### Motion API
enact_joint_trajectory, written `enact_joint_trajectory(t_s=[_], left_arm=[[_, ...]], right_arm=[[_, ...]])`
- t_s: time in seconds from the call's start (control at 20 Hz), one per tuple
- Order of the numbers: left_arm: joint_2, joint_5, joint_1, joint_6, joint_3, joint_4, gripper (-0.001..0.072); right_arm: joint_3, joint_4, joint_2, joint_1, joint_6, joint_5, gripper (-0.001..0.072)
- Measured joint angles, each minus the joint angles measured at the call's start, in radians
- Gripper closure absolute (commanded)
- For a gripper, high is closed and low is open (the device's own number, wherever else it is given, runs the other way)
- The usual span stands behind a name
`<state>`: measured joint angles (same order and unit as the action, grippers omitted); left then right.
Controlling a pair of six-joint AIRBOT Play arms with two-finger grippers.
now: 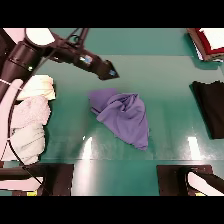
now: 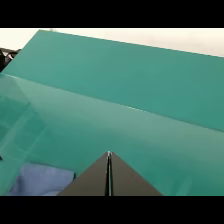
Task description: Fold the shirts.
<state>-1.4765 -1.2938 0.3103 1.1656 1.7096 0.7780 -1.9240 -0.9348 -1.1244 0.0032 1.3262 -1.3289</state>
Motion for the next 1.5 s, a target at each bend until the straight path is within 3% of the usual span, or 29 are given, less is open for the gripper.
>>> enact_joint_trajectory(t_s=[0.2,0.35,0.55,0.8,0.85,0.9,1.05,1.25,1.3,1.35,1.4,1.5], left_arm=[[0.05,-0.051,-0.206,0.024,-0.163,0.055,0.0038],[0.064,0.001,-0.293,0.026,-0.401,0.068,0.0038],[0.04,0.164,-0.283,-0.033,-0.628,0.029,0.0038],[-0.025,0.33,-0.196,-0.072,-0.707,-0.058,0.004],[-0.031,0.356,-0.185,-0.076,-0.712,-0.08,0.0129],[-0.037,0.382,-0.173,-0.08,-0.717,-0.101,0.0313],[-0.045,0.463,-0.16,-0.091,-0.723,-0.157,0.0683],[-0.045,0.485,-0.161,-0.097,-0.694,-0.185,0.0687],[-0.038,0.476,-0.166,-0.097,-0.674,-0.182,0.0686],[-0.025,0.463,-0.172,-0.098,-0.648,-0.169,0.0687],[-0.011,0.447,-0.176,-0.098,-0.622,-0.152,0.0686],[0.022,0.415,-0.183,-0.099,-0.562,-0.105,0.0687]], right_arm=[[-0.001,0.0,0.0,0.0,0.0,-0.023,0.0696],[0.0,0.0,-0.001,0.0,0.0,-0.029,0.0696],[0.035,0.0,-0.002,0.0,0.002,-0.031,0.0696],[0.109,0.0,-0.002,0.0,0.034,-0.034,0.0696],[0.127,0.0,-0.002,0.0,0.037,-0.034,0.0696],[0.145,0.001,-0.002,0.001,0.04,-0.036,0.0696],[0.22,0.0,-0.002,0.026,0.052,-0.039,0.0696],[0.386,-0.051,-0.002,0.132,0.074,-0.032,0.0681],[0.44,-0.078,-0.002,0.167,0.091,-0.024,0.0422],[0.493,-0.102,-0.002,0.199,0.108,-0.014,0.0115],[0.548,-0.119,-0.002,0.229,0.123,0.002,0.0076],[0.668,-0.135,-0.006,0.288,0.166,0.053,0.0076]])
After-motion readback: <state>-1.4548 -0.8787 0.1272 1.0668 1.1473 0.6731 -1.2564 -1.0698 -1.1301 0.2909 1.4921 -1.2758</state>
